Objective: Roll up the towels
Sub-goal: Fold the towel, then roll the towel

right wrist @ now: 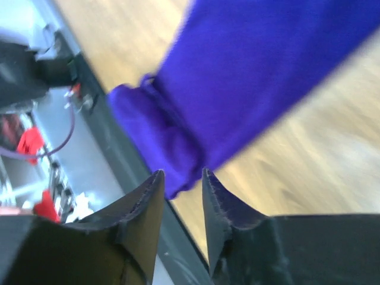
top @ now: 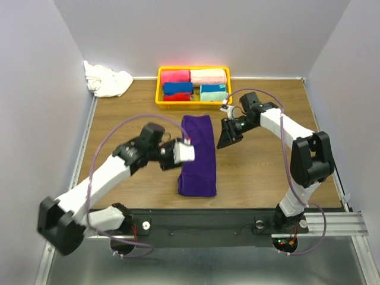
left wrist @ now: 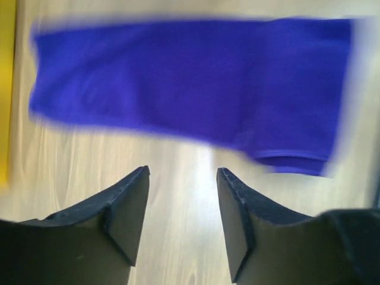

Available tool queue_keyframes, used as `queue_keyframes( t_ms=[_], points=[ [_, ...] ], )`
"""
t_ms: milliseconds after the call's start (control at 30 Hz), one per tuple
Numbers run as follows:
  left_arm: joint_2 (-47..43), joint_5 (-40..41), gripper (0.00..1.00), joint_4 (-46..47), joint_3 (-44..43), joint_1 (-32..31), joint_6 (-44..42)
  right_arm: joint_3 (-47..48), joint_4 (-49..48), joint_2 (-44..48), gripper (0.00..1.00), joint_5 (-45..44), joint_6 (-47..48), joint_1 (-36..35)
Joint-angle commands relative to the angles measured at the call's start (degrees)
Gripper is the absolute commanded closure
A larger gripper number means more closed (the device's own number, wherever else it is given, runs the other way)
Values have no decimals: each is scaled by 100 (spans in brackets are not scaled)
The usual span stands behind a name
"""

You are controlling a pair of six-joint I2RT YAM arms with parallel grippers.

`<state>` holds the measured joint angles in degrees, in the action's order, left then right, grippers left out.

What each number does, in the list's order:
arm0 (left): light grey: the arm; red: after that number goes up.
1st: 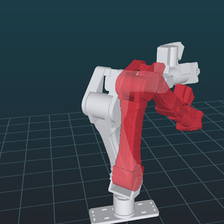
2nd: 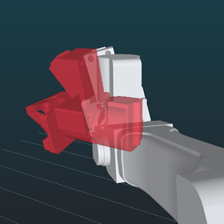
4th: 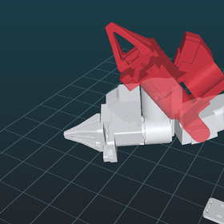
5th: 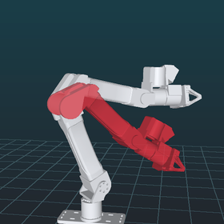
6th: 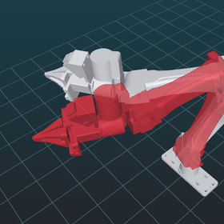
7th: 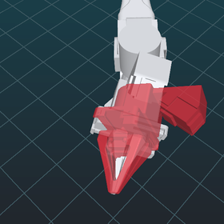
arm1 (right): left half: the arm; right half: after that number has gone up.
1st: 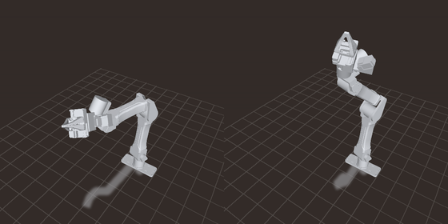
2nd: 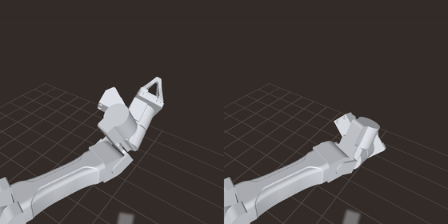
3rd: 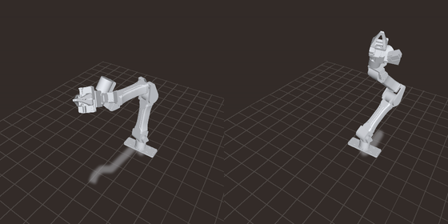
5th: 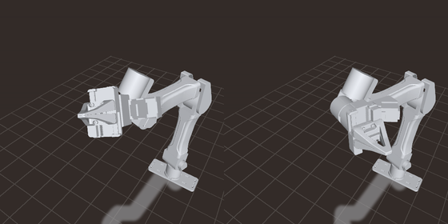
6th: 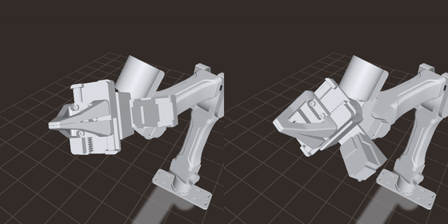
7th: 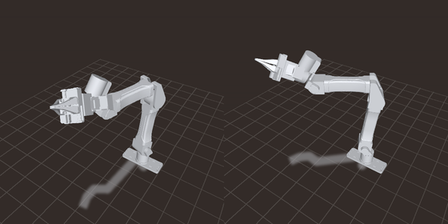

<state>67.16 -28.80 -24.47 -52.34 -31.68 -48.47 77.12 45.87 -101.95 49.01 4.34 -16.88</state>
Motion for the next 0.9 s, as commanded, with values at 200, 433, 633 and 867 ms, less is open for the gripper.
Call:
queue_keyframes(
  t_ms=[200, 433, 633, 867],
  points=[
    [-1556, 1612, 23, 539, 1506, -3131, 82, -259, -121, -219, 70, 856, -284, -1396],
    [-942, 2553, 23, 1521, 2121, -4319, 408, -663, -771, -835, 92, -206, -706, -1519],
    [-231, 3441, 23, 2411, 2403, -4425, 461, -883, -1071, -1230, 94, -883, -689, -1546],
    [456, 4048, 30, 3325, 2685, -4434, 364, -795, -1212, -1372, 96, -1157, -662, -1546]
  ],
)
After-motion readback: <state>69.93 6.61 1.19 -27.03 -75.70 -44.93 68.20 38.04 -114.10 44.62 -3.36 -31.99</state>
